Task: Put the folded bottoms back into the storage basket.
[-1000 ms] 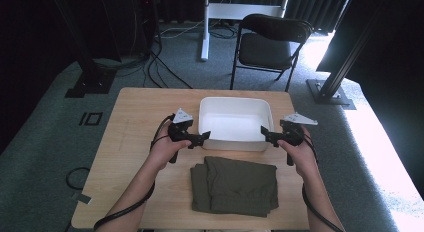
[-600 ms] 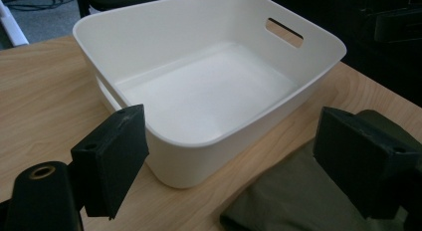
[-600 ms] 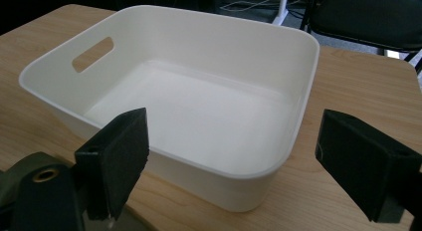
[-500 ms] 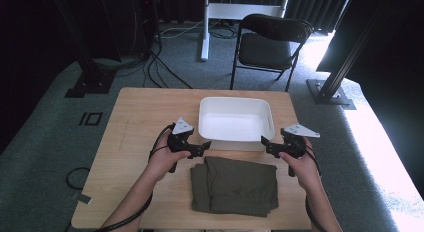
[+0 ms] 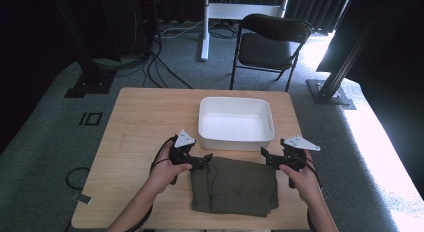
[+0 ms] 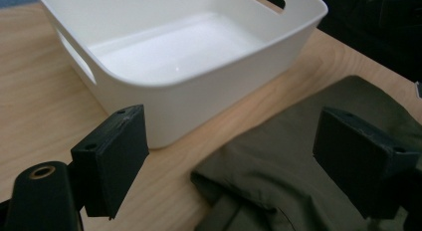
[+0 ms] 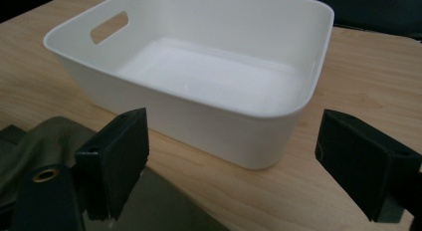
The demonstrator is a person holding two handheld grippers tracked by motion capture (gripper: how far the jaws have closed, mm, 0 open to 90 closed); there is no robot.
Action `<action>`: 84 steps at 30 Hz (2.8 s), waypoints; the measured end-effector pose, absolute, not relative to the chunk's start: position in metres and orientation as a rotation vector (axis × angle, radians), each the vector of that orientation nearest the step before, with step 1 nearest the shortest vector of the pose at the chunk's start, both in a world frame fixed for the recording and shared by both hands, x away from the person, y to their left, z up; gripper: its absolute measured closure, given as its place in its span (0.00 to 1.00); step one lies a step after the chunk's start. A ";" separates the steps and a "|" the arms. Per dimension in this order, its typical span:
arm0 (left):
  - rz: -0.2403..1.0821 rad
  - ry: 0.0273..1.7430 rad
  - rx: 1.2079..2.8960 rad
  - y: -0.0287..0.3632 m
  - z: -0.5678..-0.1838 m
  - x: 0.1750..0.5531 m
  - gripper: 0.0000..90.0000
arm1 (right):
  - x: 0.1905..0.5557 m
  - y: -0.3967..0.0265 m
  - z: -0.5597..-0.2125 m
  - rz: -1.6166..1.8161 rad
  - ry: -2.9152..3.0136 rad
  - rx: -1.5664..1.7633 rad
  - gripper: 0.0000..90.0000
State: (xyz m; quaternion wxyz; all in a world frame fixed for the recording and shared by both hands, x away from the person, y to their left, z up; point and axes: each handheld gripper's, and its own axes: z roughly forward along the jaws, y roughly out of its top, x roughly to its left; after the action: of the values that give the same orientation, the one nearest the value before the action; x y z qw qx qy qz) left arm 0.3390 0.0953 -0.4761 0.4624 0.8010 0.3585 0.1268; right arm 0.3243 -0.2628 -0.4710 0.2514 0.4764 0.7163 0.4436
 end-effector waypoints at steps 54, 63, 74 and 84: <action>0.366 1.035 2.090 0.064 -0.555 0.295 0.17 | 0.274 -0.253 -0.561 1.051 2.100 1.458 0.15; 0.366 1.084 2.060 0.050 -0.555 0.299 0.17 | 0.272 -0.249 -0.561 1.019 2.112 1.429 0.21; 0.205 1.012 2.050 0.048 -0.549 0.304 0.90 | 0.270 -0.237 -0.549 1.027 2.229 1.344 0.88; 0.202 0.958 1.982 0.059 -0.513 0.299 0.92 | 0.268 -0.239 -0.512 1.169 2.207 1.332 0.90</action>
State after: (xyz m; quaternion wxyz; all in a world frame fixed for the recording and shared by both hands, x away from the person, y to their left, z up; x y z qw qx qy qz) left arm 0.2993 0.0589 -0.5129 0.4488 0.8013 0.3871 0.0815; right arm 0.2683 -0.2390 -0.5120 0.1551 0.4648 0.7703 0.4082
